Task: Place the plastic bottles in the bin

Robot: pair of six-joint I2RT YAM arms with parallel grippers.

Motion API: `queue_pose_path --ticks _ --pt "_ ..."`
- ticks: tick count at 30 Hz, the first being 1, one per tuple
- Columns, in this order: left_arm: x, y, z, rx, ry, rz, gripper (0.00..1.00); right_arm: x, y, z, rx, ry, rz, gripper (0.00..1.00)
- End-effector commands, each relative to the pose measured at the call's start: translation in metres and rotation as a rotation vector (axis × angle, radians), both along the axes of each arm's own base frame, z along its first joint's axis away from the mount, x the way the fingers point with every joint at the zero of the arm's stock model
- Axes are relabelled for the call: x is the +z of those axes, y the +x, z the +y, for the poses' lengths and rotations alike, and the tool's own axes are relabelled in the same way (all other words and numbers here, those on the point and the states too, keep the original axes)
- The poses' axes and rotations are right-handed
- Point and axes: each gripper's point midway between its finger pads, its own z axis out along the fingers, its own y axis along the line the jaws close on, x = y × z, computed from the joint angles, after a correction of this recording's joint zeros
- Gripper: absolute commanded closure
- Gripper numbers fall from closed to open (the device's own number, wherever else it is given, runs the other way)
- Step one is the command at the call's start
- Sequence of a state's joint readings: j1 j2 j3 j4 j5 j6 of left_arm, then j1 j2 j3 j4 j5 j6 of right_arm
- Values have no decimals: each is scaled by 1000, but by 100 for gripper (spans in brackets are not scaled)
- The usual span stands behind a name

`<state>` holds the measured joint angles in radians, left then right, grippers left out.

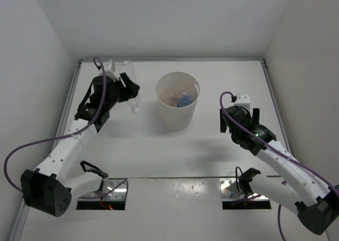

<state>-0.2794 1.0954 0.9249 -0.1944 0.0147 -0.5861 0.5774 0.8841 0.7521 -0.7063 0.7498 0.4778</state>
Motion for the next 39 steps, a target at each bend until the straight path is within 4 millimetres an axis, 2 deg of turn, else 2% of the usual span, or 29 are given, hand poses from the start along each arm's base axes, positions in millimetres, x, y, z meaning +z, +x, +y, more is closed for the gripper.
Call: queue_pose_path --ticks 1,2,3,4,5,7,9,10,12,13,16,17,18,19,23,24,26,27,29,32,35,36,37,39 --pt "86 11 -16 56 -139 -175 41 13 5 4 6 29 -52 0" --pt "119 11 -19 63 -161 -243 41 13 5 4 6 29 -52 0" --pt "128 12 -22 73 -155 -263 41 13 5 4 6 29 -52 0" --pt "143 10 -34 60 -156 -307 41 14 5 4 6 34 -59 0" --pt "164 11 -32 93 -155 -358 39 14 5 4 6 34 -59 0" --pt "184 9 -49 73 -157 -413 36 14 5 3 3 40 -56 0" --pt "195 16 -67 34 -106 -457 36 14 5 3 3 40 -56 0" --pt "202 14 -84 2 -102 -488 36 14 5 3 3 40 -56 0" --pt "196 19 -104 -38 -38 -512 34 14 5 3 3 40 -56 0" --pt "201 18 -117 -62 -48 -545 33 14 5 3 3 40 -56 0" --pt "181 21 -140 -83 -11 -537 33 15 5 3 3 45 -63 0" --pt "176 20 -142 -79 -10 -533 33 16 5 3 3 45 -64 0" --pt "159 23 -144 -65 17 -516 32 16 5 3 3 45 -64 0" --pt "160 22 -152 -67 3 -540 32 16 5 3 3 45 -64 0" --pt "133 30 -157 -36 80 -518 29 17 4 2 3 50 -71 0" --pt "133 32 -158 -38 96 -522 28 17 4 2 3 50 -71 0" --pt "128 35 -162 -42 137 -523 25 17 4 4 9 55 -68 0" --pt "120 37 -164 -47 152 -508 19 17 4 4 9 55 -68 0" --pt "123 37 -163 -49 164 -510 0 17 4 4 9 55 -68 0" --pt "116 35 -161 -3 196 -490 0 17 4 4 9 55 -68 0" --pt "137 26 -144 86 222 -522 0 17 4 4 9 55 -68 0" --pt "152 25 -133 133 221 -531 0 17 4 4 9 55 -68 0" --pt "158 20 -127 156 218 -520 0 17 4 4 9 55 -68 0" --pt "163 4 -100 215 192 -460 0 17 4 4 9 55 -68 0"
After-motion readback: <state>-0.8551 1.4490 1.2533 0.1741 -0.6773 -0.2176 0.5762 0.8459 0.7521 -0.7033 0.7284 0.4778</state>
